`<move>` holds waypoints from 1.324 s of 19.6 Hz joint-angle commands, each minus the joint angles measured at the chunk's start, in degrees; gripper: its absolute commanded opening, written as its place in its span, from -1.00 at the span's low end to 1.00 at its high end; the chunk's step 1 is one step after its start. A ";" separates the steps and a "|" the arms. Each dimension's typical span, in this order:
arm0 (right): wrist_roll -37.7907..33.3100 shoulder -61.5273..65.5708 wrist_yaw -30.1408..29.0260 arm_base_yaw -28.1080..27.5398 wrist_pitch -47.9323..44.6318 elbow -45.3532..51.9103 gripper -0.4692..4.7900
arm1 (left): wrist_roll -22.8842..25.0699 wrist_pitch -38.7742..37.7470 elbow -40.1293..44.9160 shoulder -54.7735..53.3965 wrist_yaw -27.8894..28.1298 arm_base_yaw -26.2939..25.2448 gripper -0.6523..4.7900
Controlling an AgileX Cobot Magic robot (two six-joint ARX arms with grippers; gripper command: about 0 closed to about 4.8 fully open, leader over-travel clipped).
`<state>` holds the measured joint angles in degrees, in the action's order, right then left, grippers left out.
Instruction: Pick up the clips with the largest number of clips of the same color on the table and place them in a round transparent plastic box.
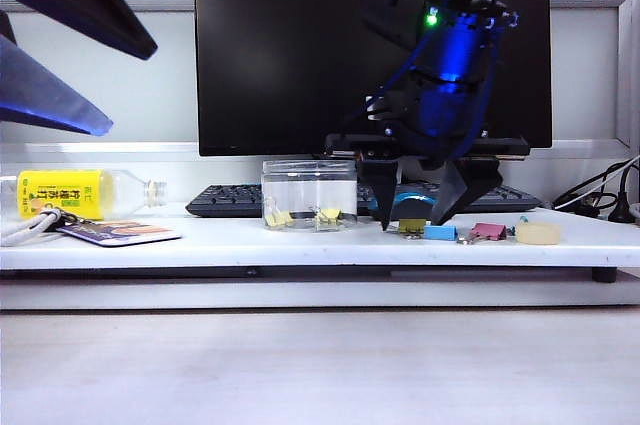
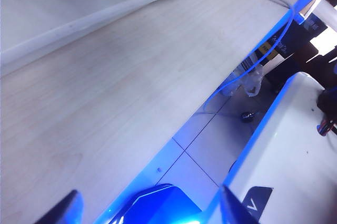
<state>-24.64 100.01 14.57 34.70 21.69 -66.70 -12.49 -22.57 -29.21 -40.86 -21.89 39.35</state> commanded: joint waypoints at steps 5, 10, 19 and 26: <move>-0.70 1.16 -0.76 0.00 0.70 0.15 -0.07 | 0.07 0.61 -0.15 0.09 0.22 0.04 0.50; -0.70 1.16 -1.66 -0.02 1.01 0.15 -0.07 | 0.04 0.90 -0.15 0.09 0.22 0.04 0.50; -0.68 1.16 -1.86 0.15 3.43 0.15 -0.05 | 0.07 0.81 -0.15 0.09 0.17 0.04 0.50; -0.68 1.16 -1.77 1.11 5.33 0.15 -0.05 | 0.04 0.81 -0.15 0.09 0.04 0.04 0.50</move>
<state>-24.80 100.53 14.63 35.64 22.87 -67.16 -12.49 -22.52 -29.21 -40.86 -21.82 39.35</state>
